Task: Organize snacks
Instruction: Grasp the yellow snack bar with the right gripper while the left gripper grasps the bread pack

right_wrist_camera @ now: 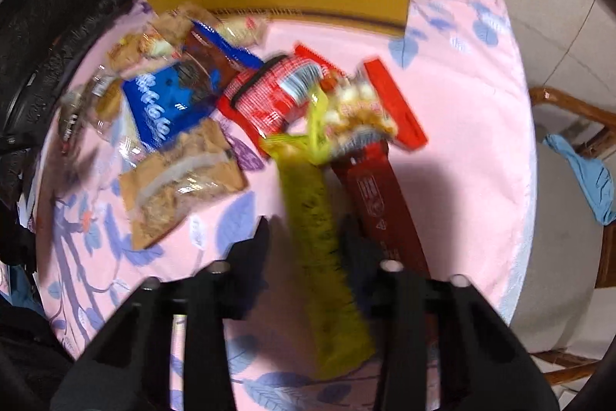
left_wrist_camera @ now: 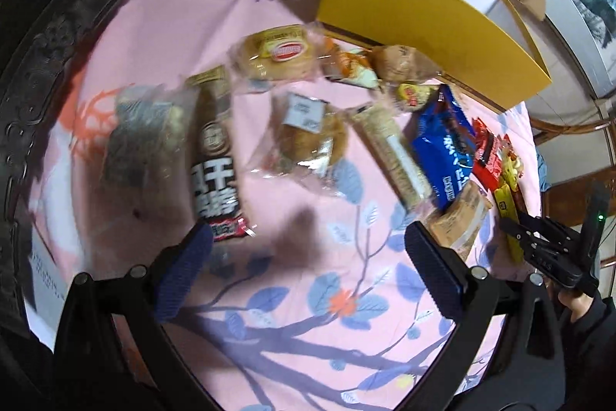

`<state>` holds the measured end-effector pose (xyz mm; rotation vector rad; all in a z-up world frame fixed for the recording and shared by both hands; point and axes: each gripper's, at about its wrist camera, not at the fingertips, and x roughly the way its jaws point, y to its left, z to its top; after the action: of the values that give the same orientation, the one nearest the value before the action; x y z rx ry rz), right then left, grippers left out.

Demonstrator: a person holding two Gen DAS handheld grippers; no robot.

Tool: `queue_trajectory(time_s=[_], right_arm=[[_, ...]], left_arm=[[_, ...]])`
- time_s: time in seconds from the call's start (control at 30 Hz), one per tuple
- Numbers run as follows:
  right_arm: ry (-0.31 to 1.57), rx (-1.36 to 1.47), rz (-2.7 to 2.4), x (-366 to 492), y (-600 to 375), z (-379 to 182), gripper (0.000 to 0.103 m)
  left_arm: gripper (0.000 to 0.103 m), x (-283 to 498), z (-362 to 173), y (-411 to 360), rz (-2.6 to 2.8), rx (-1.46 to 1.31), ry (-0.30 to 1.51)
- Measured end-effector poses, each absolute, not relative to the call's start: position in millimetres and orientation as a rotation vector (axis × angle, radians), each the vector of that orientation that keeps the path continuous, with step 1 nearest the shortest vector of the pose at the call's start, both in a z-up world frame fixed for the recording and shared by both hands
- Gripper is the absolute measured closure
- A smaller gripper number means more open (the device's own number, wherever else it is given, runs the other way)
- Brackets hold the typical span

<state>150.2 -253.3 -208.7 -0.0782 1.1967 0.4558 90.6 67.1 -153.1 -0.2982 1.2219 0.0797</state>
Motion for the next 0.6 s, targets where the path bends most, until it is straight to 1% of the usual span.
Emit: queue_trajectory(time_s=[0.13,0.2,0.3,0.4,0.6], right_arm=[[1.199,-0.093,0.436,151.3,-250.9,-211.3,0.075],[1.215,-0.095,0.431,147.6,-248.3,-211.9,0.081],[1.248,-0.082,0.440,129.4,-240.6,-212.2,0.081],[1.234,-0.095,0.413,115.1,-232.7,-213.5,0.081],[1.241,-0.057,0.384,116.2,-230.5,-214.1,0.081]], left_arm=[[0.002,86.5,-150.8,74.8,0.090,-0.312,1.209],[0.002,88.0,-151.3,75.2,0.093,-0.308,1.208],[0.002,94.3,-155.7,76.0,0.100,-0.303,1.212],[0.002,109.3,-169.5,70.3,0.099,-0.268,1.219],[0.002,151.5,-207.3,57.2,0.112,-0.186,1.262]])
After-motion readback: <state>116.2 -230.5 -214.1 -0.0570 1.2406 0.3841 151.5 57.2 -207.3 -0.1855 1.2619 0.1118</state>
